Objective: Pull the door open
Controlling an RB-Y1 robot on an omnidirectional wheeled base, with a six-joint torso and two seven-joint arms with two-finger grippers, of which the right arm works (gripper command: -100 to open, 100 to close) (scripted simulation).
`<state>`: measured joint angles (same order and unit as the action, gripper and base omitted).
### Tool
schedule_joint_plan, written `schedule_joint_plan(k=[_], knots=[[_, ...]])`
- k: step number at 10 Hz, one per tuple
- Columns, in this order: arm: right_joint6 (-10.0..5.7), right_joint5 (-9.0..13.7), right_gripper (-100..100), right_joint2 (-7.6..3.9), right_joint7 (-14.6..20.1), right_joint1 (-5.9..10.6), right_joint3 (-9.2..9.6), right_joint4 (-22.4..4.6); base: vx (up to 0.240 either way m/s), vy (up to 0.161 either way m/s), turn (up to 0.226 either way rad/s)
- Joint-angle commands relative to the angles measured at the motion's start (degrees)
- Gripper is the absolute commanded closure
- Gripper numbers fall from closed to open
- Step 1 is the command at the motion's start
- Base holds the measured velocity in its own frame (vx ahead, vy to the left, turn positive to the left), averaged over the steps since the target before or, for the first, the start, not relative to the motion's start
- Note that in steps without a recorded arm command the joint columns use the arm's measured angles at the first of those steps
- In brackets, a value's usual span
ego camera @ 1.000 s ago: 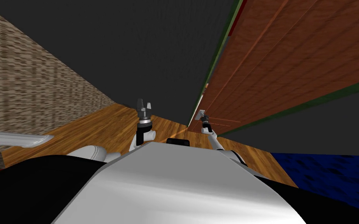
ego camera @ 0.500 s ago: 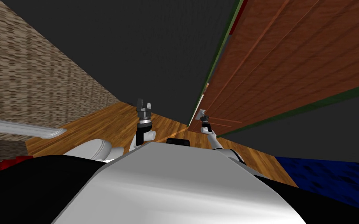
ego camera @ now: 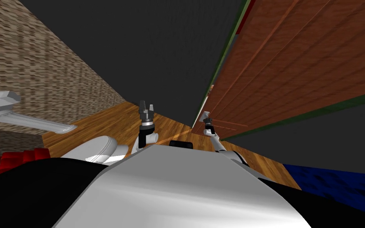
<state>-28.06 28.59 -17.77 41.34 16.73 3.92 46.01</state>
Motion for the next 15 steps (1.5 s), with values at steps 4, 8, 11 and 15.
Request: schedule_joint_plan(k=[4, 8, 11, 15], knots=[[0.87, 4.55, -100, 2.16, 5.96, -0.11, 0.94, 2.41, -0.117, -0.04, 0.003], [1.75, 8.72, -100, 3.98, 11.32, -0.26, 1.6, 4.33, -0.101, -0.01, 0.014], [2.39, 11.71, -100, 5.28, 15.17, -0.37, 2.07, 5.7, -0.09, -0.045, 0.007], [3.13, 15.2, -100, 6.8, 19.64, -0.5, 2.62, 7.3, -0.094, -0.031, 0.006]])
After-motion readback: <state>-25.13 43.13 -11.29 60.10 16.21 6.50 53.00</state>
